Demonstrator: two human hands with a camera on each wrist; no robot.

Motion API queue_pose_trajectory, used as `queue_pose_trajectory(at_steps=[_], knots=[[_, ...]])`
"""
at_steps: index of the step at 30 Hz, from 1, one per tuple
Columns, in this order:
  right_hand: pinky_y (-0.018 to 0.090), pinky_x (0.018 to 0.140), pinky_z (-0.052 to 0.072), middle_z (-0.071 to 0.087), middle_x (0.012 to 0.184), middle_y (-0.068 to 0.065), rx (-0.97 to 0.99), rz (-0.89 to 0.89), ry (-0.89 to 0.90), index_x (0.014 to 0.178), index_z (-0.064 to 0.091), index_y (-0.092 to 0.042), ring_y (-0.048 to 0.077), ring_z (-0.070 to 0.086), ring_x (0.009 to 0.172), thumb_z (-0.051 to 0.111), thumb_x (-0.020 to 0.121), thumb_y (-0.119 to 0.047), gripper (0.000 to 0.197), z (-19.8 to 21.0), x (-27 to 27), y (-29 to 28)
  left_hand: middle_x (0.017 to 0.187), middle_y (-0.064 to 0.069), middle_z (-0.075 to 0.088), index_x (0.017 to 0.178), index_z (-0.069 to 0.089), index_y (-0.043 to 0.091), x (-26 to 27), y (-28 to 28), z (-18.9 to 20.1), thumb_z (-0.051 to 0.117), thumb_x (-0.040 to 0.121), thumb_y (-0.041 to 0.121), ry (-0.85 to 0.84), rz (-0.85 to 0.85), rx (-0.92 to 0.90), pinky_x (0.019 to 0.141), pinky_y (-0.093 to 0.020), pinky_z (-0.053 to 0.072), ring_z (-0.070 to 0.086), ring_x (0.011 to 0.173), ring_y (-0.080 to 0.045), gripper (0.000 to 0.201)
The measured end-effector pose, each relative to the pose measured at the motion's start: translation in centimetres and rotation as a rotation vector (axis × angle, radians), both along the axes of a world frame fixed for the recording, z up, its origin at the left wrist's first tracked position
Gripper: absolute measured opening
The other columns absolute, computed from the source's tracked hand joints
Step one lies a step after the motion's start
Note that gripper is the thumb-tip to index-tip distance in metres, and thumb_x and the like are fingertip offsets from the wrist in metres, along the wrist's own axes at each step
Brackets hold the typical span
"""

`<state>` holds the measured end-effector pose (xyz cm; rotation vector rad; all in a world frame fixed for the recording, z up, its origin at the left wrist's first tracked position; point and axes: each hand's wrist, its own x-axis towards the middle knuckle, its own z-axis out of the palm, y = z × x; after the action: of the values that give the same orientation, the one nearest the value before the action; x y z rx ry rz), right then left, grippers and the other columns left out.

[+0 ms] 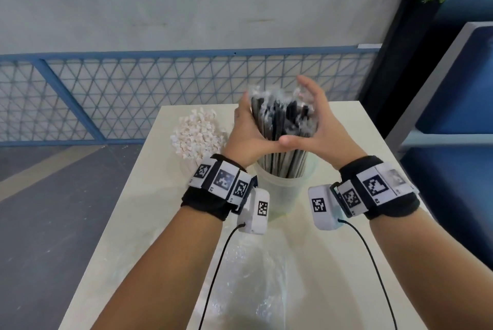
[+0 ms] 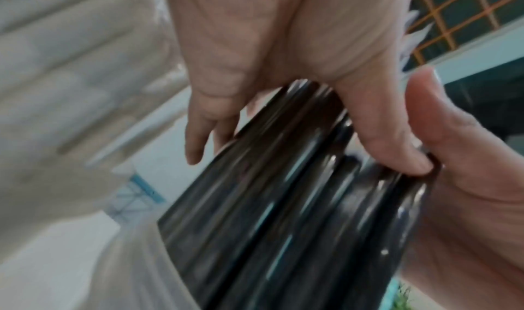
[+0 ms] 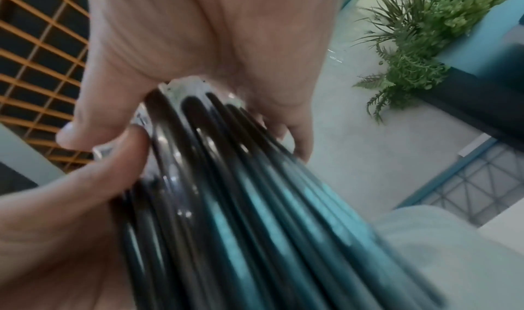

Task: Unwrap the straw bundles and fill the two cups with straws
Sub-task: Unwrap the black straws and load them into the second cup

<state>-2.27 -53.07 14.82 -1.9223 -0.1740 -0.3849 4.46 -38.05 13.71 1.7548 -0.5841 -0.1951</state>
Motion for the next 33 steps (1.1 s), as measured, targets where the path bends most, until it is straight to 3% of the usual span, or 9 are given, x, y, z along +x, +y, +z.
queue_pose_trajectory(at_steps=[4,6,10,12,15,20,23,28,33], knots=[[0.01,0.109,0.022,0.033,0.148,0.002,-0.177,-0.13,-0.059,0.145,0.022,-0.025,0.002,0.028,0.135,0.05,0.089,-0.043,0.065,-1.2,0.0,0.5,0.157,-0.004,0.006,0.148,0.001,0.025,-0.7,0.5,2.2,0.078,0.07,0.032,-0.443,-0.064,0.137,0.113,-0.025,0.018,0.01,0.145,-0.016,0.109],[0.009,0.107,0.017,0.03,0.151,0.003,-0.236,-0.174,0.006,0.145,0.025,-0.022,-0.001,0.023,0.134,0.037,0.099,-0.031,0.049,-1.6,0.0,1.3,0.158,-0.006,0.004,0.148,0.006,0.025,-0.4,0.0,2.1,0.069,0.079,0.034,-0.566,-0.147,0.36,0.118,-0.039,0.018,0.005,0.146,-0.019,0.094],[0.018,0.113,0.01,0.019,0.156,-0.003,-0.262,-0.149,0.193,0.142,0.033,-0.02,0.003,0.013,0.141,0.031,0.101,-0.025,0.042,-2.9,0.1,2.0,0.159,-0.006,-0.005,0.149,0.005,0.016,-0.1,-0.4,-0.3,0.049,0.091,0.041,-0.476,-0.262,0.767,0.116,-0.053,0.014,-0.007,0.146,-0.023,0.077],[0.021,0.114,0.017,0.011,0.157,-0.007,-0.152,-0.128,0.194,0.142,0.033,-0.022,-0.003,0.014,0.137,0.04,0.098,-0.032,0.046,-3.2,-0.2,1.6,0.158,-0.003,-0.016,0.149,0.004,0.018,-0.5,0.0,-0.7,0.054,0.087,0.046,-0.407,-0.283,0.667,0.119,-0.05,0.006,-0.016,0.145,-0.02,0.084],[0.023,0.11,0.02,0.003,0.155,-0.014,0.096,-0.103,0.196,0.147,0.009,-0.033,-0.003,0.012,0.137,0.059,0.079,-0.045,0.085,-3.2,-1.4,0.6,0.152,0.002,-0.031,0.147,-0.005,0.024,-0.7,0.9,-1.2,0.079,0.065,0.042,-0.227,-0.225,0.415,0.114,-0.036,0.006,-0.022,0.141,-0.011,0.119],[0.037,0.113,0.031,0.027,0.149,-0.011,-0.016,0.072,0.437,0.147,-0.005,-0.035,0.007,0.036,0.132,0.085,0.062,-0.021,0.124,-3.8,-1.4,-0.9,0.152,-0.005,0.023,0.144,-0.019,0.02,-0.2,1.1,-2.4,0.086,0.06,0.016,0.035,-0.199,0.306,0.11,-0.026,0.025,0.027,0.138,-0.014,0.135],[0.039,0.108,0.039,0.052,0.13,-0.007,-0.099,-0.028,0.397,0.142,0.024,-0.028,0.011,0.05,0.119,0.085,0.063,-0.019,0.1,-3.9,-0.4,-0.6,0.129,0.002,0.047,0.143,0.017,0.015,0.6,0.7,-2.5,0.085,0.059,0.008,0.023,-0.17,0.272,0.103,-0.026,0.037,0.046,0.123,-0.015,0.109],[0.036,0.098,0.048,0.062,0.113,-0.006,0.036,-0.204,0.169,0.123,0.046,-0.024,0.011,0.059,0.107,0.079,0.07,-0.02,0.062,-2.3,-0.2,-0.4,0.114,0.001,0.059,0.125,0.044,0.014,0.8,0.2,-0.9,0.085,0.059,0.01,-0.073,-0.039,0.067,0.091,-0.026,0.048,0.058,0.107,-0.015,0.078],[0.028,0.094,0.049,0.055,0.124,-0.007,0.086,-0.18,0.033,0.132,0.039,-0.027,0.008,0.057,0.111,0.079,0.07,-0.023,0.073,-0.2,-0.4,-0.3,0.128,0.0,0.055,0.132,0.036,0.02,0.8,0.3,0.8,0.09,0.048,0.018,0.021,-0.101,-0.031,0.103,-0.037,0.044,0.054,0.117,-0.011,0.1]])
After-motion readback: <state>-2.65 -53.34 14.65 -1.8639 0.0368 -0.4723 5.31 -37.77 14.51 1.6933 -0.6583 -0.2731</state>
